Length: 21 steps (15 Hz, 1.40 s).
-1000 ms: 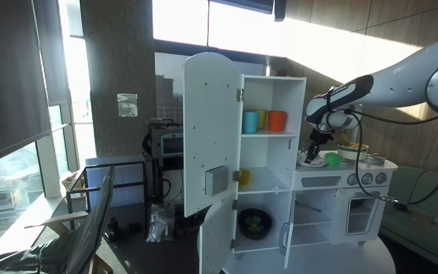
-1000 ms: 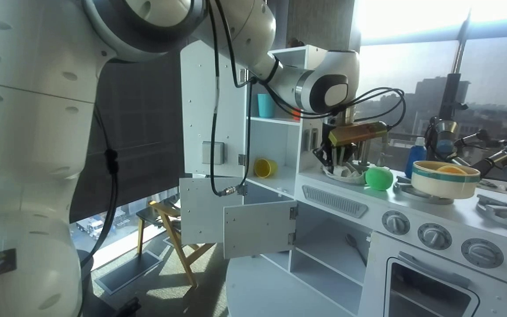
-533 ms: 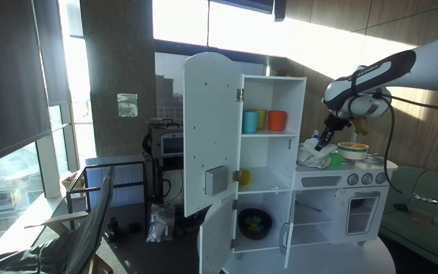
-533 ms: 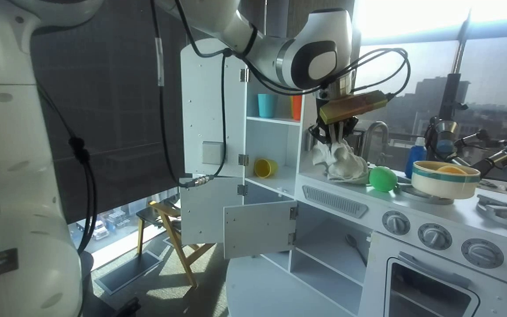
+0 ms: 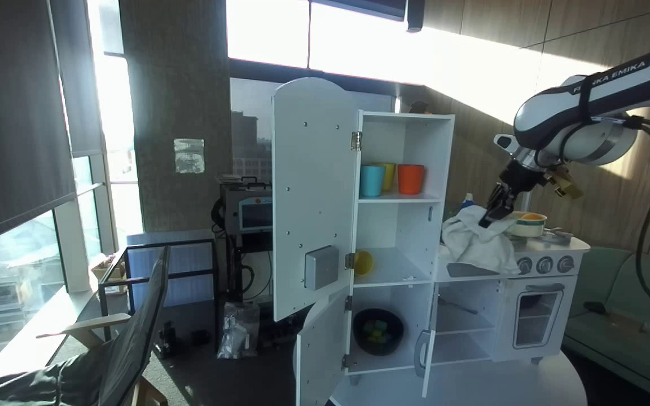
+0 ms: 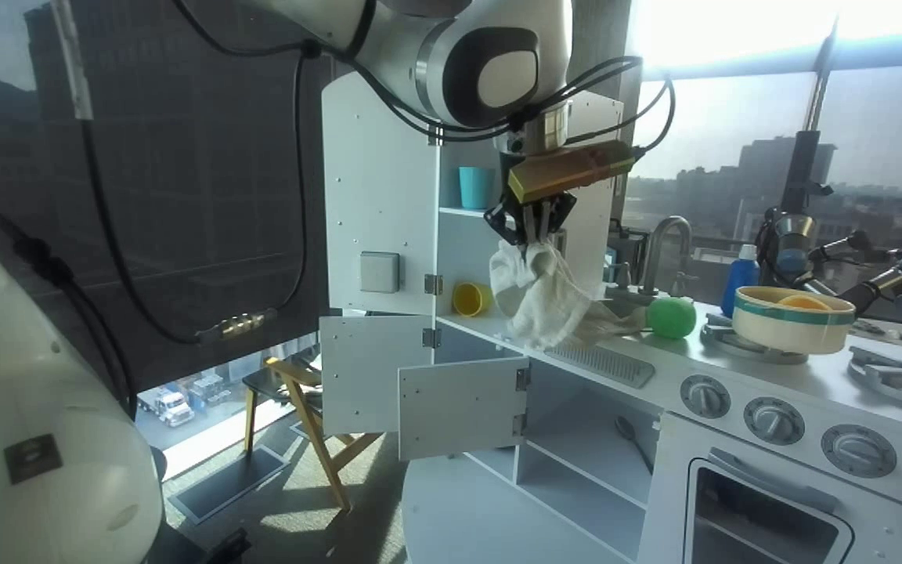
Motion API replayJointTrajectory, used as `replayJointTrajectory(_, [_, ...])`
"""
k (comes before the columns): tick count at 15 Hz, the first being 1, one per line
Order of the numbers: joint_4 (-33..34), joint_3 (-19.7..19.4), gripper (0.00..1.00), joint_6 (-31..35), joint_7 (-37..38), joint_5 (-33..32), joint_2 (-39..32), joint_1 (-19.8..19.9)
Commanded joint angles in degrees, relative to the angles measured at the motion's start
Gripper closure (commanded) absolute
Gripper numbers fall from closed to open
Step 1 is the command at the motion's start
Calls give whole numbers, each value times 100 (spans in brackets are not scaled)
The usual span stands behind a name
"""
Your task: Use the white towel to wipe the sink.
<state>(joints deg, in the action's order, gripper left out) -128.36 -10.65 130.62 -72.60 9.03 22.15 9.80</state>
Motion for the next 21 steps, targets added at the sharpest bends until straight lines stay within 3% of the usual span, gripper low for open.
replayJointTrajectory(1, [-469, -188, 95, -510, -346, -72, 611, -427])
replayJointTrajectory(4, [-1181, -109, 95, -503, -689, -126, 912, -702])
replayJointTrajectory(7, [-1455, 104, 95, -378, -828, -347, 617, -972])
replayJointTrajectory(10, [-1725, 614, 95, 750, -156, -927, 228, -1025])
replayJointTrajectory(13, [-1874, 889, 97, 2012, 407, -1285, 47, -1167])
replayJointTrajectory(18, [-1624, 1222, 97, 3641, 1796, -2473, -496, -758])
replayJointTrajectory(21, [-1370, 1656, 97, 4219, 2755, -3402, -723, 92])
